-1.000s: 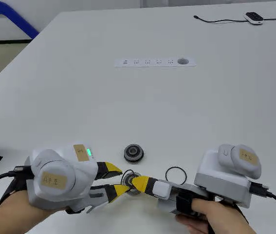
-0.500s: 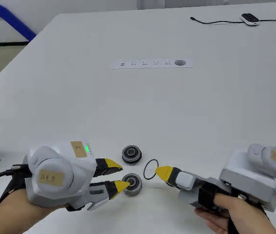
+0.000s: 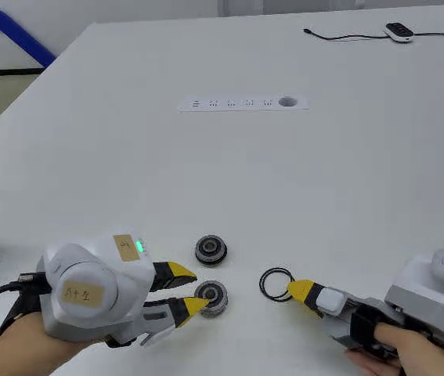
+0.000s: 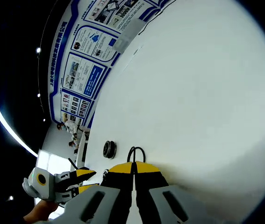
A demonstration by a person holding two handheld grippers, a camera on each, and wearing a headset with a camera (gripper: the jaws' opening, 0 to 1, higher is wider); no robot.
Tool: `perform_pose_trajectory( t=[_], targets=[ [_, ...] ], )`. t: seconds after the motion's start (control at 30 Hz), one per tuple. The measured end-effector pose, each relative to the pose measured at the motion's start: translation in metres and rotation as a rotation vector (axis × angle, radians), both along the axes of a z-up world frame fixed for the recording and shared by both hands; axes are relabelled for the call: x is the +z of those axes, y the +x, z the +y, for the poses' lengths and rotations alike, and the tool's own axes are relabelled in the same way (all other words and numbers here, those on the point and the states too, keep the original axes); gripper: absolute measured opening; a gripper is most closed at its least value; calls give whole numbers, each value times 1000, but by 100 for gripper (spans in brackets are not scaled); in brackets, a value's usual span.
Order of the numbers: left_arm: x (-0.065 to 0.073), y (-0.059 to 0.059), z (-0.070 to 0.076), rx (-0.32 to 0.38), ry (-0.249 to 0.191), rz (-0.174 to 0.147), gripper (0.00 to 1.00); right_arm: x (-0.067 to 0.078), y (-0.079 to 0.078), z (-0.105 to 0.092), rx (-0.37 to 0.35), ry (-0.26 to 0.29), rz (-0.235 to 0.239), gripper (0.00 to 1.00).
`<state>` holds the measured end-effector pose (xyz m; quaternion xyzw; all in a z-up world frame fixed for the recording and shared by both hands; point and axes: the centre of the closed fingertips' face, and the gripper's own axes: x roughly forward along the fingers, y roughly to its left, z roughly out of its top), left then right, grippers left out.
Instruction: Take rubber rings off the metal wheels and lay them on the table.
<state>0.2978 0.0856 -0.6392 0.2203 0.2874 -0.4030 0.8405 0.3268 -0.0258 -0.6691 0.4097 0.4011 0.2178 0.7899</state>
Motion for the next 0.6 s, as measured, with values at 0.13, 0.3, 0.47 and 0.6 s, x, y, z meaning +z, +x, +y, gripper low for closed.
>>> perform_pose_trajectory(
  t=[0.13,0.3,0.47,0.6],
  targets=[
    [-2,0,2,2,5,2,19,-5,-2,-3,2,-32,6,2],
    [-2,-1,2,1,4,3,19,-5,-2,-4,1,-44,1,4],
    [-2,0,1,-1,5,2,18,-2,1,-7,0,-62,-24,7],
    [-1,1,-1,-4,4,0,18,5,4,-11,-7,-71,-65,7]
  ],
)
